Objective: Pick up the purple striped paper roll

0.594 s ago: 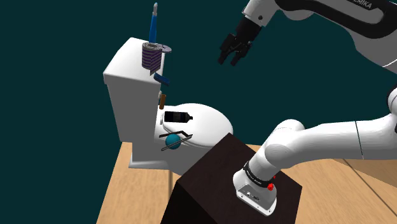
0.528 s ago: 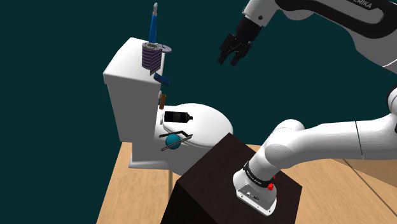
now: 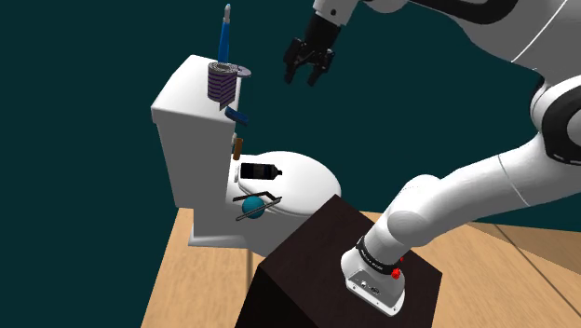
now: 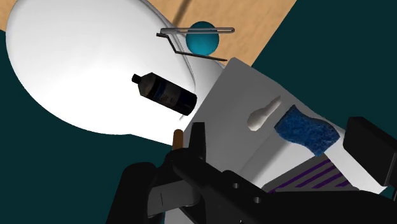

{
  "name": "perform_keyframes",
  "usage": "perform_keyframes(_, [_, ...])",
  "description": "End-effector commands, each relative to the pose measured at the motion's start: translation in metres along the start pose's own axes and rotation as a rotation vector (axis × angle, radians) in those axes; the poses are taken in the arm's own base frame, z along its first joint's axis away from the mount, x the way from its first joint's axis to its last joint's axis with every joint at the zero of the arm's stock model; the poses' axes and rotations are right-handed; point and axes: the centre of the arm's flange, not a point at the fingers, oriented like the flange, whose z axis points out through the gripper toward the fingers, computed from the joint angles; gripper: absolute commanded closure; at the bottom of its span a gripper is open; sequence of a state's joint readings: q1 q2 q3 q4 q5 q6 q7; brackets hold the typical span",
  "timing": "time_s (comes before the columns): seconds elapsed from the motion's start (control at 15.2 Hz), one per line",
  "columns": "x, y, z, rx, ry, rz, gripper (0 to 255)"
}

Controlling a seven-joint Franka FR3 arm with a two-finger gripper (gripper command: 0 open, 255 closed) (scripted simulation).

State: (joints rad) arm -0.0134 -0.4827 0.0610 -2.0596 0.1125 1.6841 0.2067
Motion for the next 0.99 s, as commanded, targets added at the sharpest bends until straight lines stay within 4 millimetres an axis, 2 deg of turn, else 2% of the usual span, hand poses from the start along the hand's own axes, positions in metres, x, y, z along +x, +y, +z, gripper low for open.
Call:
perform_keyframes(0.0, [0.024,-0.014,0.006,-0.014,-0.011,0.011,0])
perform_keyframes(0.92, [0.197,-0.1,0.063,-0.113,-0.085,0.085,0])
